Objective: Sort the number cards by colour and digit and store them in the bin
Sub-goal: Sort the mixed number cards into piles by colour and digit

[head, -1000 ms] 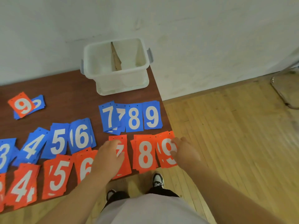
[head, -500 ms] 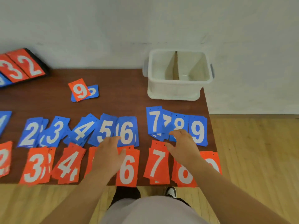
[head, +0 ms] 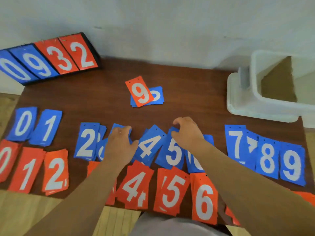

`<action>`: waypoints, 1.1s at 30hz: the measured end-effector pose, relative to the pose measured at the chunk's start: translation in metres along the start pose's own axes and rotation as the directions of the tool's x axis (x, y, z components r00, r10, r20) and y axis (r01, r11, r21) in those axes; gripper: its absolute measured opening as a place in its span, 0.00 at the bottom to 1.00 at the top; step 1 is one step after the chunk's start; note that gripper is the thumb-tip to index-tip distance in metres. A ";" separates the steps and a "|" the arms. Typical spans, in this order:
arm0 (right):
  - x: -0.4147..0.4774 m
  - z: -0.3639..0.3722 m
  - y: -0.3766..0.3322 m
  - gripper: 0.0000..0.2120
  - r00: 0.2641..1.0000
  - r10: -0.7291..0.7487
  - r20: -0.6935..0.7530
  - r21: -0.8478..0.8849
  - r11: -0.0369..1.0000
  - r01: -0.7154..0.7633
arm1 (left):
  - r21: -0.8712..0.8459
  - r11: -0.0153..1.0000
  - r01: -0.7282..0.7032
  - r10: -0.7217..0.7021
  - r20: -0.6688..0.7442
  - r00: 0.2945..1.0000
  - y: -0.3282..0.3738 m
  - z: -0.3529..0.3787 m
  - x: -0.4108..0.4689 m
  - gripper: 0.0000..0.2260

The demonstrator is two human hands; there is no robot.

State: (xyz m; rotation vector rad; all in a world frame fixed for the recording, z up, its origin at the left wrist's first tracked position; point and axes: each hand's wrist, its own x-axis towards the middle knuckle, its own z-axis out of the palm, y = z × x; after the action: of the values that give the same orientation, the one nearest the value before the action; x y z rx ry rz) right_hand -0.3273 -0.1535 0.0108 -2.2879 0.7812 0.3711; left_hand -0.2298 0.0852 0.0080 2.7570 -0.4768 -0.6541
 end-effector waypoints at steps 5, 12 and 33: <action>0.060 0.000 -0.035 0.19 1.000 0.002 -0.011 -0.076 0.997 -0.003 | -0.058 0.998 0.018 -0.018 0.002 1.000 0.003 -0.016 0.058 0.28; 0.146 -0.009 -0.069 0.26 0.977 -0.207 0.055 -0.321 0.923 0.214 | -0.185 0.964 0.192 -0.208 -0.069 0.976 0.034 -0.037 0.170 0.41; 0.107 -0.019 -0.020 0.13 0.928 0.236 -0.289 0.229 0.958 -0.173 | -0.755 0.653 0.060 -0.240 -0.131 0.962 0.007 -0.057 0.170 0.19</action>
State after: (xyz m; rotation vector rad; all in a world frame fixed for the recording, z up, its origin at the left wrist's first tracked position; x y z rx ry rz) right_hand -0.2300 -0.2007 -0.0138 -2.1050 1.1704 0.0145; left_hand -0.0615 0.0259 -0.0063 2.0288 0.0903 -0.4261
